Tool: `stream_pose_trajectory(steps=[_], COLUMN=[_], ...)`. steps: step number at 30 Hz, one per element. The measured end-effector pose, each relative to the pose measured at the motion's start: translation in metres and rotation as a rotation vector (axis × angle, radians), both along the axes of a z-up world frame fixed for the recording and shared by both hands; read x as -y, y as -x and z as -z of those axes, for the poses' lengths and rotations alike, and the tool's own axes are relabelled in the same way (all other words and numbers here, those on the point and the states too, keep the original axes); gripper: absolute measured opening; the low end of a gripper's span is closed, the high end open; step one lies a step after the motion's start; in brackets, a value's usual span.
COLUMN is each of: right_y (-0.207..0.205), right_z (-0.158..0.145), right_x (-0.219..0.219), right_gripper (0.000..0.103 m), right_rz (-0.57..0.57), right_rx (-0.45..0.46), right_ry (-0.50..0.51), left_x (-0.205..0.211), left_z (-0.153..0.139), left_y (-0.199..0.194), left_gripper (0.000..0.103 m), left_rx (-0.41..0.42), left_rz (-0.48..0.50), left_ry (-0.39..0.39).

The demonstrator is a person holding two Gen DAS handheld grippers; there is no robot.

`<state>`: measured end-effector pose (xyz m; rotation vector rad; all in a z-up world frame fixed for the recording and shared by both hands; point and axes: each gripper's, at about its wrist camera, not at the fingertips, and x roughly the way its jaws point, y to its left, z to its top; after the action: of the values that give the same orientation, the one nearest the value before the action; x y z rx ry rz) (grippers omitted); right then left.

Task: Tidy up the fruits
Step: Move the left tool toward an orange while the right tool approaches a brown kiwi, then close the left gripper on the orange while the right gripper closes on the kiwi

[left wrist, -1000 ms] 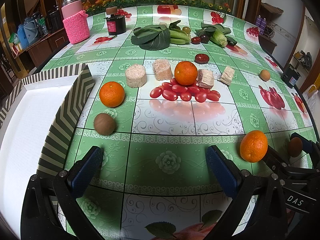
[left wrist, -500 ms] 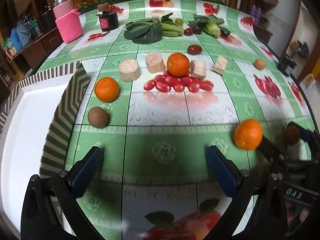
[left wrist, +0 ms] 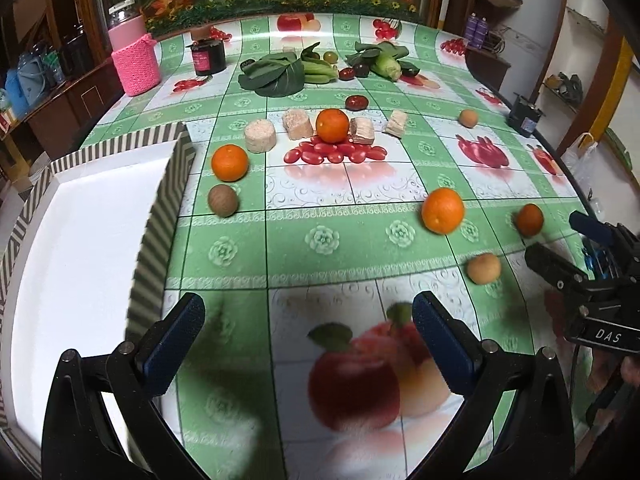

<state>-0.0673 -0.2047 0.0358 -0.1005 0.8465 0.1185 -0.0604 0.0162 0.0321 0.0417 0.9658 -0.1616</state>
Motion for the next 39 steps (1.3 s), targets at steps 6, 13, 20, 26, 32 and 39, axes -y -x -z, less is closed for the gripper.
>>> stream_pose_trajectory(steps=[6, 13, 20, 26, 32, 39], right_y=[0.017, 0.005, -0.01, -0.005, 0.0, 0.004], right_z=[0.003, 0.018, 0.024, 0.017, 0.015, 0.013], right_x=[-0.016, -0.042, -0.05, -0.032, -0.004, 0.018], right_gripper=[0.087, 0.055, 0.025, 0.025, 0.025, 0.025], right_rz=[-0.122, -0.209, -0.242, -0.213, -0.145, -0.114], right_rx=[-0.036, -0.106, -0.125, -0.097, -0.089, -0.079], right_ry=[-0.07, -0.101, -0.098, -0.127, -0.141, -0.176], left_x=[-0.01, -0.011, -0.007, 0.013, 0.05, 0.081], left_z=[-0.003, -0.009, -0.006, -0.008, -0.009, -0.001], left_y=[0.01, 0.012, 0.003, -0.007, -0.025, -0.046], left_gripper=[0.103, 0.103, 0.103, 0.103, 0.103, 0.093], left_rx=[0.0, 0.016, -0.01, -0.003, 0.008, 0.006], left_rz=[0.007, 0.013, 0.012, 0.052, 0.124, 0.175], left_ry=[0.036, 0.039, 0.052, 0.046, 0.041, 0.005])
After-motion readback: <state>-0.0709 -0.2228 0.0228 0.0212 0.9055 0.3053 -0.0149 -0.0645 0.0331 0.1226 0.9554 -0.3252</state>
